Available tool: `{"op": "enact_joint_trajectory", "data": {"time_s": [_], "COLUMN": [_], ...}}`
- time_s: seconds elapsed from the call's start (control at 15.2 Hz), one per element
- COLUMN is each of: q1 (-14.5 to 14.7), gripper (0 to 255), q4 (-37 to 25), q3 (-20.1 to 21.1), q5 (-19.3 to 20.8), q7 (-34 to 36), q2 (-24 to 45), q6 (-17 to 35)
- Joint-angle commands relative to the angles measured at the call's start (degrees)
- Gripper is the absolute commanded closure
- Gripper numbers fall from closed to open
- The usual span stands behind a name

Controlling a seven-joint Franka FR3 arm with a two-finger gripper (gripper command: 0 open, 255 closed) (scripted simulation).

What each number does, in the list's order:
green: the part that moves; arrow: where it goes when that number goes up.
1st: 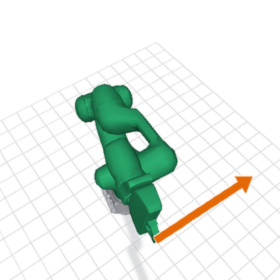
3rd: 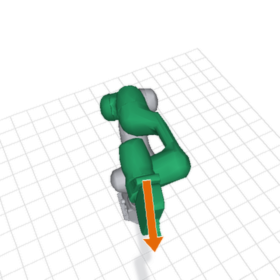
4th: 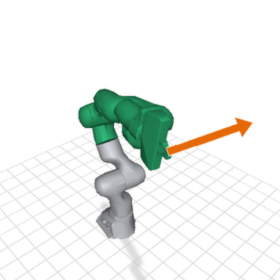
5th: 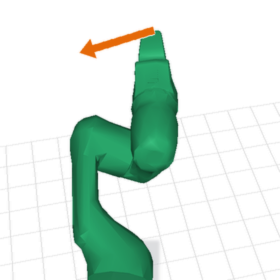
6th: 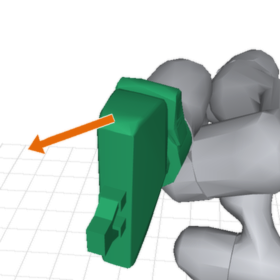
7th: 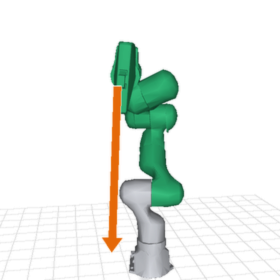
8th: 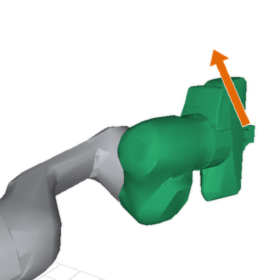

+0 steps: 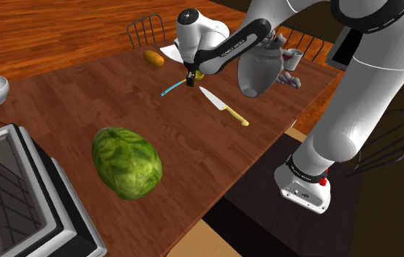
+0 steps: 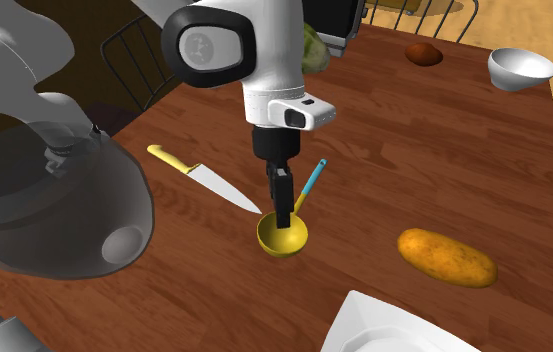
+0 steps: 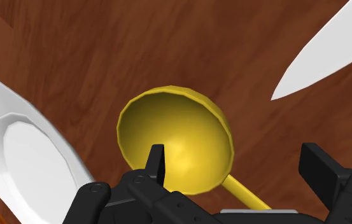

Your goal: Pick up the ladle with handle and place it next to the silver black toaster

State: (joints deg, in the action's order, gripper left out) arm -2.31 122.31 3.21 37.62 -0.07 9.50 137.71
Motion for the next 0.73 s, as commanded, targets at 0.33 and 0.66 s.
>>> {"op": "enact_joint_trajectory", "data": {"time_s": [0.33,0.66], "q1": [0.0,0.0], "gripper": [0,255], "q4": [-0.1,-0.1], "q3": [0.0,0.0], "q5": [0.1,0.1], "q7": [0.0,0.0], "q2": [0.2,0.2], "q6": [0.1,0.1]}}
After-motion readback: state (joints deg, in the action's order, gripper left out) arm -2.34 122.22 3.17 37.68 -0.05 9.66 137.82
